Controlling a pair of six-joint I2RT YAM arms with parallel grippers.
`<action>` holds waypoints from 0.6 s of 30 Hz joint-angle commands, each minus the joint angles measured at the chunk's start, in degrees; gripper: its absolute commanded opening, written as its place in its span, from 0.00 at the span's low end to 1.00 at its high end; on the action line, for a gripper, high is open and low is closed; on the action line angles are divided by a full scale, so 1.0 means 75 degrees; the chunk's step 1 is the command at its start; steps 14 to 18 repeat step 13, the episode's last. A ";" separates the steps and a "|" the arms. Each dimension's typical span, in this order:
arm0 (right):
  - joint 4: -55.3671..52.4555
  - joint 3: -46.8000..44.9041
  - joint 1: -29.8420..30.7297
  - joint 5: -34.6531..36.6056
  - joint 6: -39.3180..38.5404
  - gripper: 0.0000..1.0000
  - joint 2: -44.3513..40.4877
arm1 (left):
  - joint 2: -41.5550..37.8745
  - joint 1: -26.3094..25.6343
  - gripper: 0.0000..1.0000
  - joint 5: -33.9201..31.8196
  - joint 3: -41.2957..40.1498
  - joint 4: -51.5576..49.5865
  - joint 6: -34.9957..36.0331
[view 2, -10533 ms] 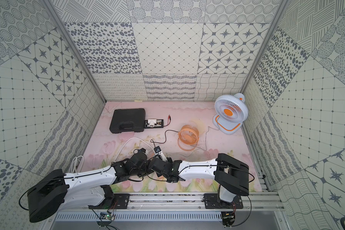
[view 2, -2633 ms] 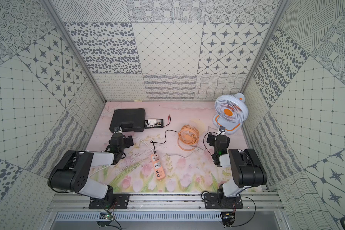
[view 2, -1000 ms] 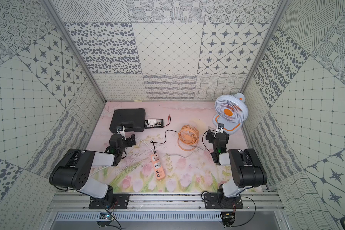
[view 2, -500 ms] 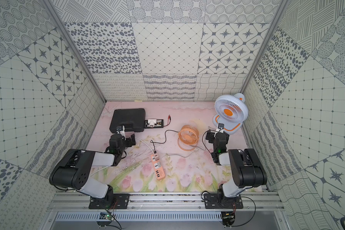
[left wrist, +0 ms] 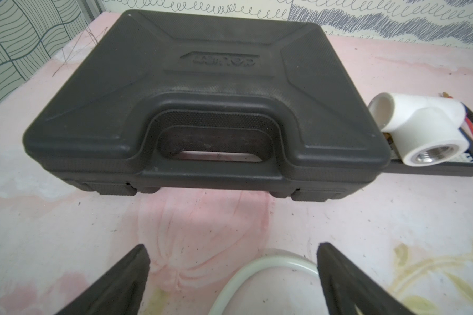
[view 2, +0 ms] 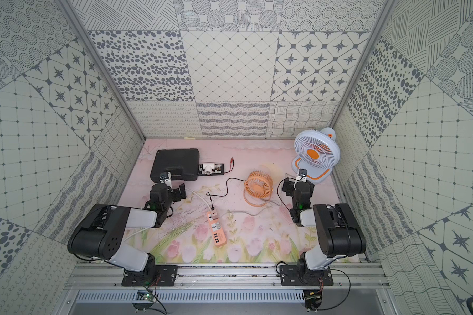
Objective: Plug the desk fan into the power strip
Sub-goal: Reset both arms
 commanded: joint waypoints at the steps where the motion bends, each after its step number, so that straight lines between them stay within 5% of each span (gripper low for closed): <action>1: 0.0195 0.0107 0.0028 -0.0018 -0.0100 0.97 -0.0075 | -0.0011 0.0043 0.99 0.0086 0.0051 0.0520 0.0119; 18: 0.0185 0.0128 0.0038 -0.0029 -0.0118 0.97 -0.0076 | -0.0005 0.0044 0.99 0.0083 0.0034 0.0534 0.0123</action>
